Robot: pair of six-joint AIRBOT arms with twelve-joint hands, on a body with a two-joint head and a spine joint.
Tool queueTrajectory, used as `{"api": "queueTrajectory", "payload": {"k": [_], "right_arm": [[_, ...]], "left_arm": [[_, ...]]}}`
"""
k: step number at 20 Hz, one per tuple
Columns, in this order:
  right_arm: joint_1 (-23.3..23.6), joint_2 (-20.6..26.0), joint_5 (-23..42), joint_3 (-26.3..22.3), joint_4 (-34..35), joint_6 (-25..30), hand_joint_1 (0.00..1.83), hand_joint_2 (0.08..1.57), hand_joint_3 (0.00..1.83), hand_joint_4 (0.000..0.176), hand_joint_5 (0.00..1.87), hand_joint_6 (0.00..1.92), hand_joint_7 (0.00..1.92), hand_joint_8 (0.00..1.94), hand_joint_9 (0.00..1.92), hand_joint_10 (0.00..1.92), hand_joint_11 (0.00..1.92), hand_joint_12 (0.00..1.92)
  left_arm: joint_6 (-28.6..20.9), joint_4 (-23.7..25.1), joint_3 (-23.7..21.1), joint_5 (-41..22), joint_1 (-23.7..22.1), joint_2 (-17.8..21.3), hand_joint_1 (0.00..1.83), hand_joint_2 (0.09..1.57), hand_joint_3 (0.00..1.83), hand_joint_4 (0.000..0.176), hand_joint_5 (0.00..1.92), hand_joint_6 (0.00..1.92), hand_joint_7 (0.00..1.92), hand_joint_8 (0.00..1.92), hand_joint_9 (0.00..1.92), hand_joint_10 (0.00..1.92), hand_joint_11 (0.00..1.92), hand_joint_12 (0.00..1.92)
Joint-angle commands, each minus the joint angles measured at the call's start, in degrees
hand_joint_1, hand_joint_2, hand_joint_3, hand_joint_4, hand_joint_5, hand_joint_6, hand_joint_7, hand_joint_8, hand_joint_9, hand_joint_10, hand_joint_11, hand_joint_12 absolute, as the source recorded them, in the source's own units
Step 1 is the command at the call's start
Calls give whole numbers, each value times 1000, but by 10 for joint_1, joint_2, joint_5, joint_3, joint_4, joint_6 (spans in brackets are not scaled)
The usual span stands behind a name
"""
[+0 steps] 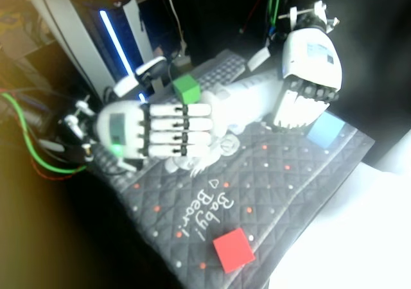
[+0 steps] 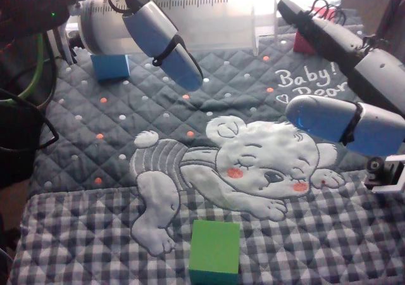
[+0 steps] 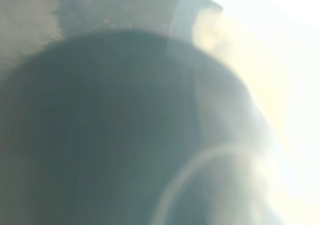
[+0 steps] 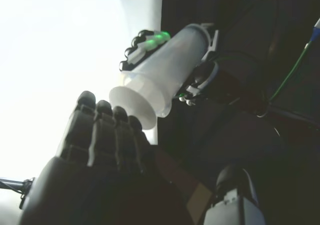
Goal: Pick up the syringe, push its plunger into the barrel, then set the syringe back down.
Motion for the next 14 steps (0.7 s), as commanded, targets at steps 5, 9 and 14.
{"api": "queueTrajectory", "payload": {"k": [5,9,14], "right_arm": [[14,-6,59,1,-31,5,0,883,0,0,94,1,90,2,71,4,79,37],[14,-7,59,2,-31,5,0,925,11,0,50,0,40,0,22,0,15,10],[14,19,49,0,-43,7,0,932,3,0,58,3,8,1,4,1,31,14]], "left_arm": [[-12,-25,-2,-43,-15,-8,1279,1211,0,0,1348,1921,1608,1921,1683,1921,1660,1921],[-12,-25,-3,-45,-15,-10,1297,1225,4,0,1338,1921,1599,1921,1675,1921,1655,1921],[-23,-8,-3,-36,-2,-8,1270,1243,16,0,1398,1921,1584,1921,1660,1921,1660,1921]]}}
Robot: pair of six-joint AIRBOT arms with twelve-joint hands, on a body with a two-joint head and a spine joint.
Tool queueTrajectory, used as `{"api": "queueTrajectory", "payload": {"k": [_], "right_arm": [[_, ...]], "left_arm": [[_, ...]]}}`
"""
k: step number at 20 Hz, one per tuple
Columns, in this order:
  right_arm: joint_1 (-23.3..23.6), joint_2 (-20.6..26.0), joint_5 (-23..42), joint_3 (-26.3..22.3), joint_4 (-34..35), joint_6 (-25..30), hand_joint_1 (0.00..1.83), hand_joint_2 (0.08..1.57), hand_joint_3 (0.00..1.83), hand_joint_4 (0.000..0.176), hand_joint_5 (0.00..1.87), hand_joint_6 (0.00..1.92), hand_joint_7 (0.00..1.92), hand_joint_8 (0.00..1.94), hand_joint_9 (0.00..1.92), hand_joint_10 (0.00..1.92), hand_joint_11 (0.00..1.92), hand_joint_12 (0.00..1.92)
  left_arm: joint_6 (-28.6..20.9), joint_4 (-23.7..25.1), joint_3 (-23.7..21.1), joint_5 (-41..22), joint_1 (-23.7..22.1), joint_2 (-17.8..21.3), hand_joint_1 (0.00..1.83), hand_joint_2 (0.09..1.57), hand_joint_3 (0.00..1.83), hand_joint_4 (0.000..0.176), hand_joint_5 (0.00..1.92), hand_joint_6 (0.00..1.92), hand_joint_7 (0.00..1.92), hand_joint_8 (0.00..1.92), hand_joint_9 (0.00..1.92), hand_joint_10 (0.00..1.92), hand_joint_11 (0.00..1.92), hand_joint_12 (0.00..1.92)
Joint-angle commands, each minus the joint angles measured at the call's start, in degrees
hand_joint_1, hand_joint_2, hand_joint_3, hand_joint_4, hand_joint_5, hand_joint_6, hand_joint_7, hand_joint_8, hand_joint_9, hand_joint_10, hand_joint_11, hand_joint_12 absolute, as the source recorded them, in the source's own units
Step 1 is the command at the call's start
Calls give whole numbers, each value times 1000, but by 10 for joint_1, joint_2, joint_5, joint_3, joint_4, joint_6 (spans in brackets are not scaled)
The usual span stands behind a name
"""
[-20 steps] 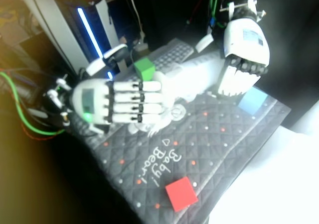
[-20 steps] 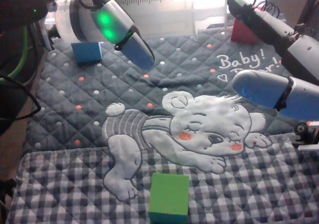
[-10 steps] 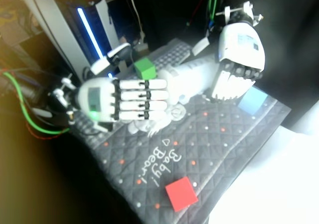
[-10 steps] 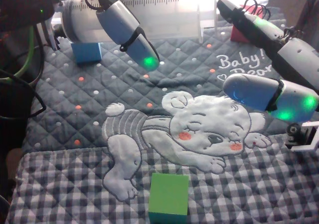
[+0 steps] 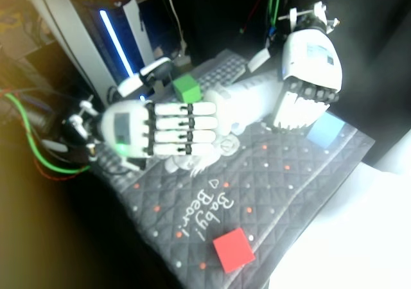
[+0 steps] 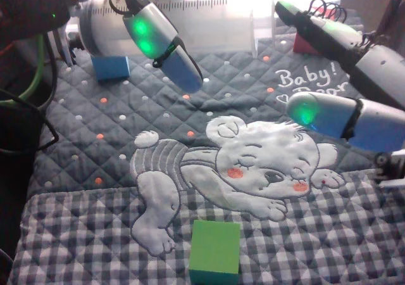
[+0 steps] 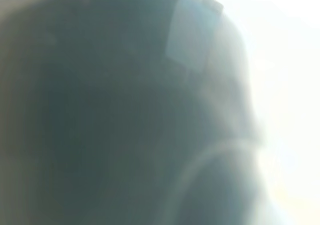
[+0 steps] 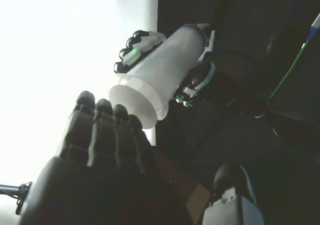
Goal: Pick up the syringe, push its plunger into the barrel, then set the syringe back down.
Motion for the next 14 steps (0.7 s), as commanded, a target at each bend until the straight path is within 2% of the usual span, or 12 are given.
{"api": "queueTrajectory", "payload": {"k": [1,3,8,10,14], "right_arm": [[10,9,65,-5,-23,5,0,929,1,0,66,7,12,4,7,3,50,23],[10,28,60,-10,-27,5,0,968,15,0,93,14,25,8,17,6,60,28],[10,79,52,-18,-45,5,20,925,0,0,38,0,0,0,0,0,7,3],[10,94,51,-20,-50,5,0,897,0,0,139,14,48,8,8,3,38,17],[22,104,51,-21,-55,-4,53,905,0,0,189,5,81,1,37,3,83,37]], "left_arm": [[-9,-22,-4,-38,-4,-4,1285,1243,17,0,1365,1921,1570,1921,1648,1921,1652,1921],[-21,-11,-4,-38,-2,-2,1284,1254,25,0,1341,1921,1557,1921,1635,1921,1632,1921],[-38,11,-7,-33,2,0,1320,1232,23,0,1278,1921,1476,1921,1563,1921,1571,1921],[-42,17,-7,-31,4,0,1335,1226,22,0,1311,1921,1493,1921,1569,1921,1566,1921],[-74,64,-8,-29,5,-1,1374,1215,21,0,1332,1921,1493,1921,1581,1921,1593,1921]]}}
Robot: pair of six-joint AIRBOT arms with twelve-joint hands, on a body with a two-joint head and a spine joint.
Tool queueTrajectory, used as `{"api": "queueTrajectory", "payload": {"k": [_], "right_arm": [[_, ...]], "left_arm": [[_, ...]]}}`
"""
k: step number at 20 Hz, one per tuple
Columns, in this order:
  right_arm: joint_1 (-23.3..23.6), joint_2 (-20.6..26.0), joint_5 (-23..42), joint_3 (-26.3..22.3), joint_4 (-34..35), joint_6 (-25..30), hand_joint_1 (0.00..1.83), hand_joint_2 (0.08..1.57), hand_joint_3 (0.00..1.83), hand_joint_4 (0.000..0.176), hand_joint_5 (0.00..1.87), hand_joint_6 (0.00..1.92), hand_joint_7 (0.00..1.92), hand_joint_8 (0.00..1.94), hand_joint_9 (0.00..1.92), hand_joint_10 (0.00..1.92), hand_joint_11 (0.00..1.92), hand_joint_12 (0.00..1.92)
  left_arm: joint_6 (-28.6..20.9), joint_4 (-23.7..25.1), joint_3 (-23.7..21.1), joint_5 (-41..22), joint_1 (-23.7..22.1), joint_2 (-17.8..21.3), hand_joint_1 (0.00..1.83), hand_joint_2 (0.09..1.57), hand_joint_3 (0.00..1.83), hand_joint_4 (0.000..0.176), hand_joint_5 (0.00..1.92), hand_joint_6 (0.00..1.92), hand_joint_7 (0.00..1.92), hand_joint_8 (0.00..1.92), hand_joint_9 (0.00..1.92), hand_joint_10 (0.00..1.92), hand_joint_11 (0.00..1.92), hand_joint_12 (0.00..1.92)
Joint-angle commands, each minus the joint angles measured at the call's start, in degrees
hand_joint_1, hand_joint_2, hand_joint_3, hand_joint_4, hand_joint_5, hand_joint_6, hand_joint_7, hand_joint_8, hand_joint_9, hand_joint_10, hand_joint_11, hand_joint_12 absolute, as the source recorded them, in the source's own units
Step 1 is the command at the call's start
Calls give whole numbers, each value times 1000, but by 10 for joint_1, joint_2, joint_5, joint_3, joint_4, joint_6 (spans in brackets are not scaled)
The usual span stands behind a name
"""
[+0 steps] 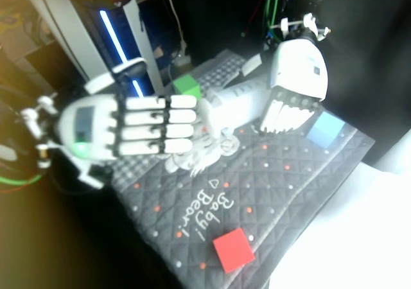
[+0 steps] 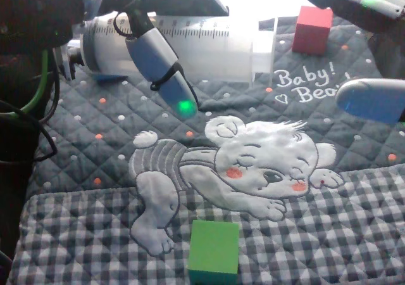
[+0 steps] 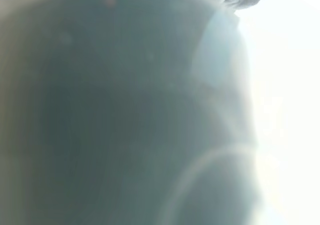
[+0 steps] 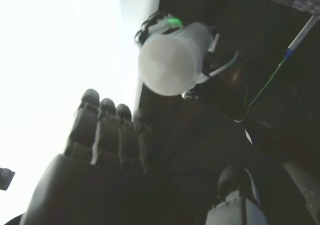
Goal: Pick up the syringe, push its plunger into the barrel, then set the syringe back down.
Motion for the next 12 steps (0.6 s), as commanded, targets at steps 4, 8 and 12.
{"api": "queueTrajectory", "payload": {"k": [4,8,12], "right_arm": [[15,4,67,-4,4,-1,56,916,4,0,205,13,103,17,58,17,103,47],[19,4,67,-4,-1,-1,0,960,13,0,178,0,91,3,41,3,45,21],[24,4,67,-4,-5,-1,0,975,10,0,171,0,104,6,63,9,79,35]], "left_arm": [[-43,12,5,-19,-2,-5,1375,1203,16,0,1321,1921,1491,1921,1576,1921,1578,1921],[-68,42,17,-13,10,-21,1361,1216,25,0,1322,1921,1492,1921,1581,1921,1584,1921],[-101,80,36,-7,19,-42,1396,1190,16,0,1352,1921,1530,1921,1628,1921,1612,1921]]}}
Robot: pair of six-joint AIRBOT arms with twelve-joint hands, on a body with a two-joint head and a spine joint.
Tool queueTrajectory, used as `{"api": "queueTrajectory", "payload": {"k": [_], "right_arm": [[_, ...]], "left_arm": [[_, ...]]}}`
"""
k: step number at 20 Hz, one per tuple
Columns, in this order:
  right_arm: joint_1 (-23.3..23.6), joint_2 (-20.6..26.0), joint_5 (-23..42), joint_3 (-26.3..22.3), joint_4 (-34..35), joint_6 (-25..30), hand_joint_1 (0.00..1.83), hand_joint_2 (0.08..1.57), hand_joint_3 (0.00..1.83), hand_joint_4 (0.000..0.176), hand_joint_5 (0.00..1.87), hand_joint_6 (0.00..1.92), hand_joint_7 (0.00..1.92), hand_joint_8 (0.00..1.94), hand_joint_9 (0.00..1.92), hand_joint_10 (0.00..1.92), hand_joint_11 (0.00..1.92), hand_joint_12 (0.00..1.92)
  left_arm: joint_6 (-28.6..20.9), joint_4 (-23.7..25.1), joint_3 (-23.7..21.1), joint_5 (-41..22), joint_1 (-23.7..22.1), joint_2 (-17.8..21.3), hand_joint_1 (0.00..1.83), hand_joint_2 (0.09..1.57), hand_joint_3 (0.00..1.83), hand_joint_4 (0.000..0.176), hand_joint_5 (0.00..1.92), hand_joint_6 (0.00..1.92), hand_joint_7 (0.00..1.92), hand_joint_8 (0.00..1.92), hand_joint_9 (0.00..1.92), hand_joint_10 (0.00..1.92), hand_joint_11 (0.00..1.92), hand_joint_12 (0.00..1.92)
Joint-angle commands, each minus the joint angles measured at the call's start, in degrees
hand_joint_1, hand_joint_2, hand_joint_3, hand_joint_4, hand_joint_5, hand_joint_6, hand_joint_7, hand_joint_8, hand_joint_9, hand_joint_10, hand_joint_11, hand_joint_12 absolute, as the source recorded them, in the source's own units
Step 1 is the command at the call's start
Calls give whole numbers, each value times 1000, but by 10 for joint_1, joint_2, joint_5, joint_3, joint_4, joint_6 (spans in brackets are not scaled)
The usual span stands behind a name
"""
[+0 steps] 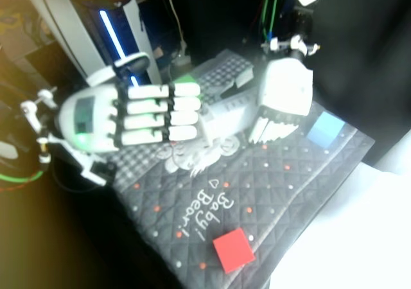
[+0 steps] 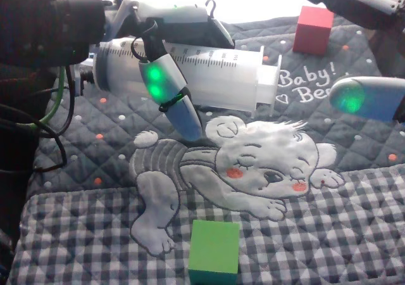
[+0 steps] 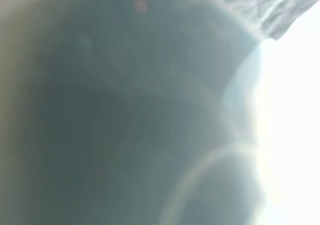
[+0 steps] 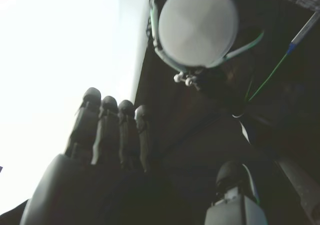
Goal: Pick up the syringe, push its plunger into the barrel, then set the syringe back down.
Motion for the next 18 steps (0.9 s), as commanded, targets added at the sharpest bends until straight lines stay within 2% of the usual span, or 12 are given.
{"api": "queueTrajectory", "payload": {"k": [1,8,15,17,18], "right_arm": [[11,4,68,0,11,2,0,961,2,0,172,1,95,2,47,2,61,27],[14,4,68,-1,9,2,35,915,0,0,189,6,111,6,60,7,83,36],[16,4,68,-1,9,2,48,1001,18,0,152,0,94,0,58,0,81,30],[18,4,68,0,9,2,26,1001,11,0,121,1,86,0,60,1,96,33],[18,4,69,0,9,2,21,994,6,0,114,0,68,0,46,0,84,27]], "left_arm": [[-7,-22,3,-6,-2,-2,1395,1181,12,0,1360,1921,1527,1921,1627,1921,1612,1921],[-26,-3,11,-5,14,-12,1418,1156,0,0,1398,1921,1523,1921,1620,1921,1599,1921],[-33,6,9,-8,19,-15,1401,1164,10,0,1068,1921,1175,1921,1376,1921,1459,1921],[-38,9,10,-10,22,-17,1353,1165,12,0,1007,1921,1078,1921,1264,1921,1347,1921],[-39,11,9,-10,22,-17,1327,911,737,112,922,1921,806,1806,1144,1921,1227,1921]]}}
